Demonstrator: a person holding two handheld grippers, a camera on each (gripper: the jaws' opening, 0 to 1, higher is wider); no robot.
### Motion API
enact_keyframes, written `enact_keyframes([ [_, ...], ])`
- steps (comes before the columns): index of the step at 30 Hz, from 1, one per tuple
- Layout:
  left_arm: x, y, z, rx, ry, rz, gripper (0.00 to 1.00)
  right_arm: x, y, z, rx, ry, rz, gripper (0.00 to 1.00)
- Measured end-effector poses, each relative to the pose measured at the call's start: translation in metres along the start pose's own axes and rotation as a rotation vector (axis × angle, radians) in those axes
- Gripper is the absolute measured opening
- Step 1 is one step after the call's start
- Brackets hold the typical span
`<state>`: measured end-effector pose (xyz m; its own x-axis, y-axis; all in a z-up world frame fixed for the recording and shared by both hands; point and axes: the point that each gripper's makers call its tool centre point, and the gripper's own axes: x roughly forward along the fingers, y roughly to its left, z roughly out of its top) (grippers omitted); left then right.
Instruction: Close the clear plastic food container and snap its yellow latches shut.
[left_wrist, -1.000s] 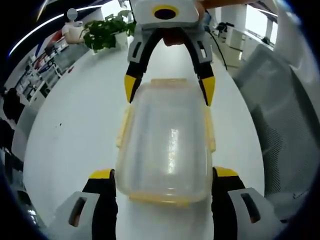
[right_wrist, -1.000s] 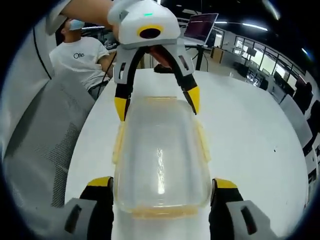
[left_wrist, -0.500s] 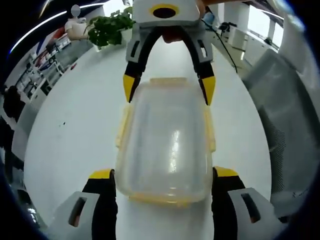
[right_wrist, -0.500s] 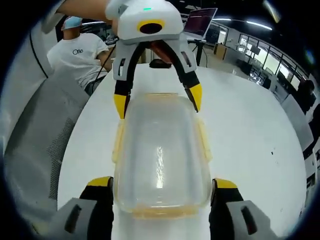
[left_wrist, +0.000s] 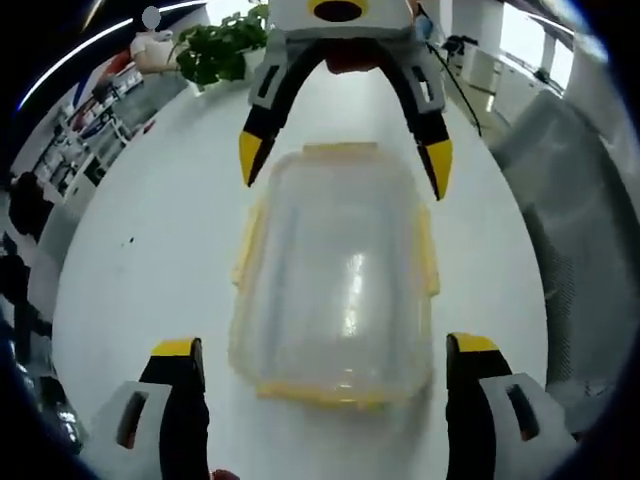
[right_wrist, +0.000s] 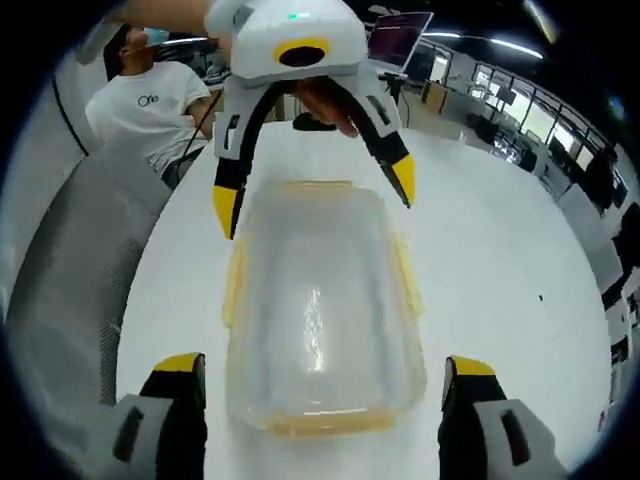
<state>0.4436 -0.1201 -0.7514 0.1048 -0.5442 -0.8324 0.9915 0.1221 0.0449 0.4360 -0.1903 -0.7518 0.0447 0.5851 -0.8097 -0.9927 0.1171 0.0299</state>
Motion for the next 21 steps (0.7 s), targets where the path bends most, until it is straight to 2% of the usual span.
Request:
enact_keyframes([
  [2, -0.003, 0.004, -0.001, 0.017, 0.012, 0.018, 0.99, -0.002, -0.005, -0.002, -0.043, 0.023, -0.026, 0.99],
  [8, -0.010, 0.003, 0.001, 0.012, 0.009, 0.038, 0.99, -0.007, -0.002, 0.000, -0.042, 0.018, -0.035, 0.99],
  [11, -0.017, 0.000, 0.005, -0.021, -0.024, 0.052, 0.99, -0.011, 0.000, 0.001, -0.048, 0.016, -0.055, 0.99],
  [15, -0.026, -0.004, 0.005, -0.012, -0.029, 0.068, 0.99, -0.016, 0.006, 0.008, -0.054, -0.001, -0.066, 0.99],
  [18, -0.035, -0.004, 0.010, -0.039, -0.066, 0.091, 0.99, -0.024, 0.014, 0.018, -0.052, -0.031, -0.070, 0.99],
  [21, -0.041, -0.010, 0.010, -0.031, -0.064, 0.103, 0.99, -0.029, 0.020, 0.023, -0.067, -0.042, -0.081, 0.99],
])
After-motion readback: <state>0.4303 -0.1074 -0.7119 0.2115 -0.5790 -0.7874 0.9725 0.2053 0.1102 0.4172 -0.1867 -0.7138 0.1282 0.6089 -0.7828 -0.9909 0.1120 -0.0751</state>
